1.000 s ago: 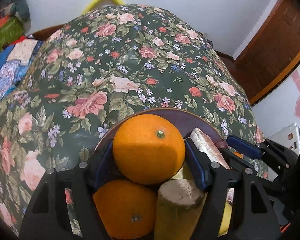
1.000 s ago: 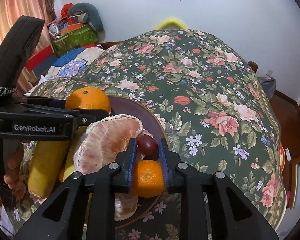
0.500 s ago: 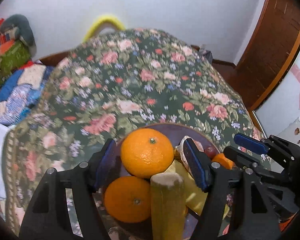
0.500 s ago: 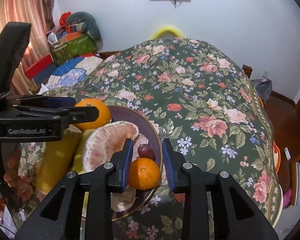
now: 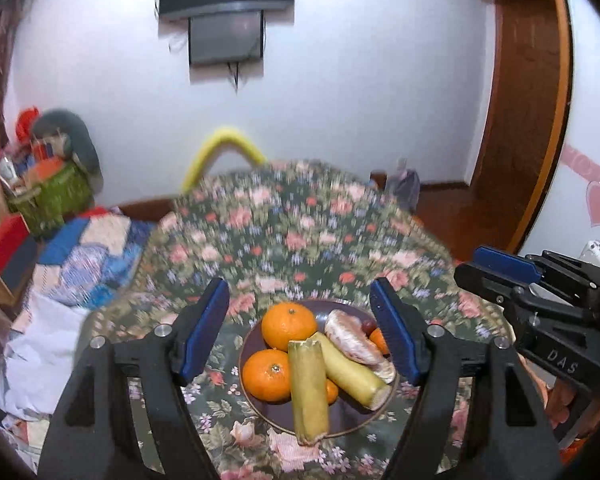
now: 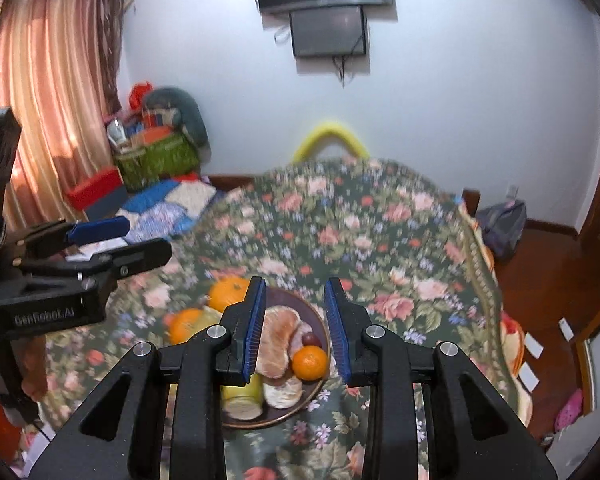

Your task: Organize fruits

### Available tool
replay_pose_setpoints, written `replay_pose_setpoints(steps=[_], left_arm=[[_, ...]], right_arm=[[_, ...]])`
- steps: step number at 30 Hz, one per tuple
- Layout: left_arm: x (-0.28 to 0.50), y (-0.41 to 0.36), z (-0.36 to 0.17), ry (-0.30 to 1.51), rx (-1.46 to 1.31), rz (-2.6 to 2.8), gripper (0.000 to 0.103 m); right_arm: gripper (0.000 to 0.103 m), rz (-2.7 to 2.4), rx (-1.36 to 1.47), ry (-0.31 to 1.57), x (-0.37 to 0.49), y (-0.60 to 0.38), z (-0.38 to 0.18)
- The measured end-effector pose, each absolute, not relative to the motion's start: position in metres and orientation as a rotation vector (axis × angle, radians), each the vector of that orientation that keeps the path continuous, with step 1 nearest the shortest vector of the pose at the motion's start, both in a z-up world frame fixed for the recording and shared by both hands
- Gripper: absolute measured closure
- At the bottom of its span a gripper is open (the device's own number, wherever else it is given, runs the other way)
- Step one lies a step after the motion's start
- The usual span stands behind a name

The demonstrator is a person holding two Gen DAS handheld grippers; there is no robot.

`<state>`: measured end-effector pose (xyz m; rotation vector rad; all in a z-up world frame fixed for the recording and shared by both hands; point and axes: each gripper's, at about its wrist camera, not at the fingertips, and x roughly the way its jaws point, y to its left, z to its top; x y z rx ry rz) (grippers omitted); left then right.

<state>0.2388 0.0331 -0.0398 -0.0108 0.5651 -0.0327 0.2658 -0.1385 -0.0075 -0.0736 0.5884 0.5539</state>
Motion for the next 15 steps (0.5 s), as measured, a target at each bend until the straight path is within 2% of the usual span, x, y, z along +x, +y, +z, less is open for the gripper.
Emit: replay_pose_setpoints(steps=[5, 7, 11, 15], left_arm=[[0.182, 0.028, -0.003, 0.428, -0.003, -0.013, 0.019], [0.156, 0.026, 0.01, 0.372, 0.0, -0.005, 0.016], [0.115, 0.022, 0.029, 0.289, 0.006, 0.007, 0.007], [0.081, 0.02, 0.042, 0.237, -0.004, 0.011, 0.0]], right_arm=[[0.075, 0.556, -0.048, 0.492, 0.225, -0.148, 0.027], [0.067, 0.558, -0.035, 0.449, 0.206, -0.153, 0.04], [0.059, 0.546, -0.017, 0.359, 0.168, -0.162, 0.062], [0.044, 0.526, 0.003, 0.288, 0.141, -0.17, 0.074]])
